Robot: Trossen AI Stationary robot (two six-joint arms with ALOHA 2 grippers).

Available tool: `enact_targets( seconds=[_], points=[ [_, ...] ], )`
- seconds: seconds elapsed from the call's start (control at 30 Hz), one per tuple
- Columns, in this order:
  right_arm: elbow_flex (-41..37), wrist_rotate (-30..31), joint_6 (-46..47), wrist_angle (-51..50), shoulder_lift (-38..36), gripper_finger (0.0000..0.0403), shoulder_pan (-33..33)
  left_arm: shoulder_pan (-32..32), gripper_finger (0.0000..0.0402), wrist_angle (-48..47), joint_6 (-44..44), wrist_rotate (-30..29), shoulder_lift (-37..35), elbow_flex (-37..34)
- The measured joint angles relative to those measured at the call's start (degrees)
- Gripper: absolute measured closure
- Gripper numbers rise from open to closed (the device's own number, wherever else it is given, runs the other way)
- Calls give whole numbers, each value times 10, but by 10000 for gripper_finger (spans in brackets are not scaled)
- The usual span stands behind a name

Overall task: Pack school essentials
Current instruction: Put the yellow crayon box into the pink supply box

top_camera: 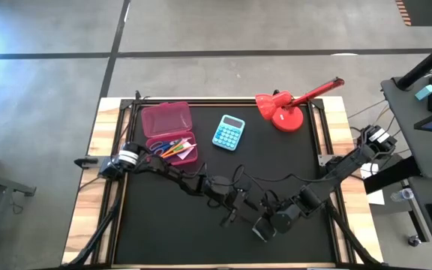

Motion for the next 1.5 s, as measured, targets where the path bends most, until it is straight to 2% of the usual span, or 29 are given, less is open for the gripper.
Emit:
enact_targets(
  seconds=[0.1,0.23,0.8,1.23,1.37,1.5],
  points=[
    [0,0,-5,0,0,394,-4,-2,179,10,-5,0,21,17],
    [-1,0,-1,0,-1,394,-5,-3,179,-4,-63,0,48,36],
    [-1,0,-32,1,-1,394,-15,-6,179,1,-44,5,47,53],
    [-1,-1,-36,19,-1,394,-21,-10,180,5,-89,5,96,97],
    [-1,-1,-40,18,-1,394,-21,-10,195,6,-85,9,96,98],
    [-1,-2,-44,18,-1,394,-21,-10,233,-10,-84,23,96,98]
  ],
)
